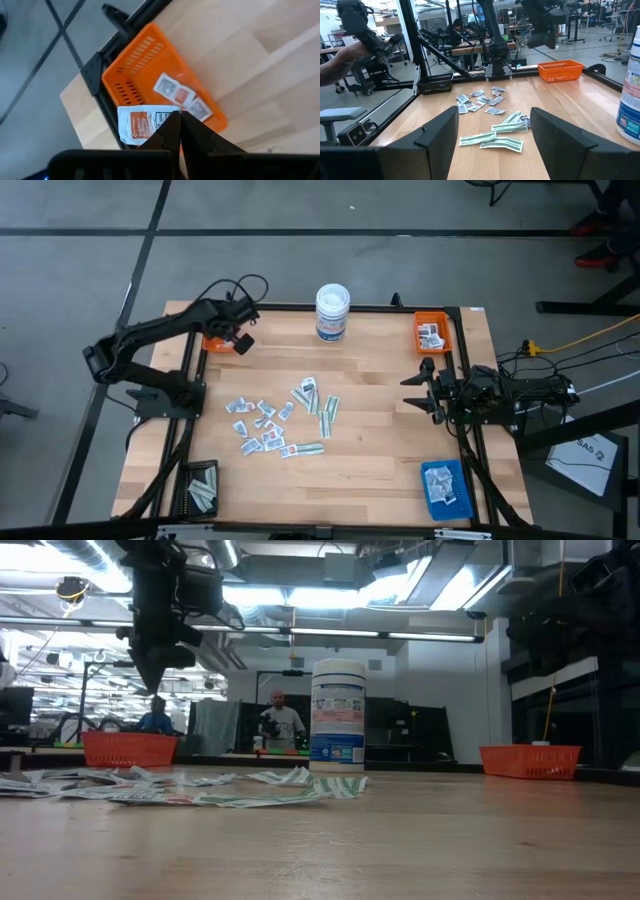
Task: Pick & Place First Aid Supplies
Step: Put the orange ointment pack into the left orange bin
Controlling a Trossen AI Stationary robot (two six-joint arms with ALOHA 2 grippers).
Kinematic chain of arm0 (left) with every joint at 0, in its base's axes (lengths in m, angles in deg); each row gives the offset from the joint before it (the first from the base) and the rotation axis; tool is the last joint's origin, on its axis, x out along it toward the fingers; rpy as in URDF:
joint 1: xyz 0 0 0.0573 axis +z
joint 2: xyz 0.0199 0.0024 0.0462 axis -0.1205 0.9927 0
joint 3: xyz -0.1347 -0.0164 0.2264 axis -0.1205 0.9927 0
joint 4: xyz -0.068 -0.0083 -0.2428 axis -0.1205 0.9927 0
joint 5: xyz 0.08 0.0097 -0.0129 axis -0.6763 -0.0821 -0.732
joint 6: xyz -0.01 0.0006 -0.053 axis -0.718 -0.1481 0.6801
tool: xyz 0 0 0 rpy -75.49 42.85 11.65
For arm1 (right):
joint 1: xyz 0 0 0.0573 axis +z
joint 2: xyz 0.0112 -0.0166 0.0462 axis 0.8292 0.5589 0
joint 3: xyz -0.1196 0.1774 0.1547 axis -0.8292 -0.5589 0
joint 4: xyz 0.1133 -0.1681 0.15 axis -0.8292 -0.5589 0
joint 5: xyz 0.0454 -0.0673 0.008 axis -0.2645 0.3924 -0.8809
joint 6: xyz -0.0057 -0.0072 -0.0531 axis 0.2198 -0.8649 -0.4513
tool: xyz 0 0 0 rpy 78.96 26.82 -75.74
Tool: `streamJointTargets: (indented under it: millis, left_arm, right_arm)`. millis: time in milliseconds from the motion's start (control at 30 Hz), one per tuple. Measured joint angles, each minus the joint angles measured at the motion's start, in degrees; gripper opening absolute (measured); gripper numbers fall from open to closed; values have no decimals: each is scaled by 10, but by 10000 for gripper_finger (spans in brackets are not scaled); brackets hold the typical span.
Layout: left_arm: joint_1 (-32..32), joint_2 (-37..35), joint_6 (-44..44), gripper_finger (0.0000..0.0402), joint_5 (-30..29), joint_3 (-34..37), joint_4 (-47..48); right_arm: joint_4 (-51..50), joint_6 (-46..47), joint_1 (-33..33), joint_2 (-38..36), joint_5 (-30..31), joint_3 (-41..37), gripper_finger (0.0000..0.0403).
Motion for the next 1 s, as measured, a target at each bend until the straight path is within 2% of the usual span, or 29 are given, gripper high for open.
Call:
streamJointTargets:
  millis: [433, 800, 1000]
  left_arm:
    - [77, 0, -8, 18, -12, 0, 0]
    - [81, 0, -31, 100, -14, 0, 0]
    - [80, 0, -32, 132, 44, 0, -1]
  right_arm:
    - [0, 0, 0, 0, 0, 0, 245]
    - [0, 0, 0, 0, 0, 0, 245]
    - [0, 0, 0, 0, 0, 0, 245]
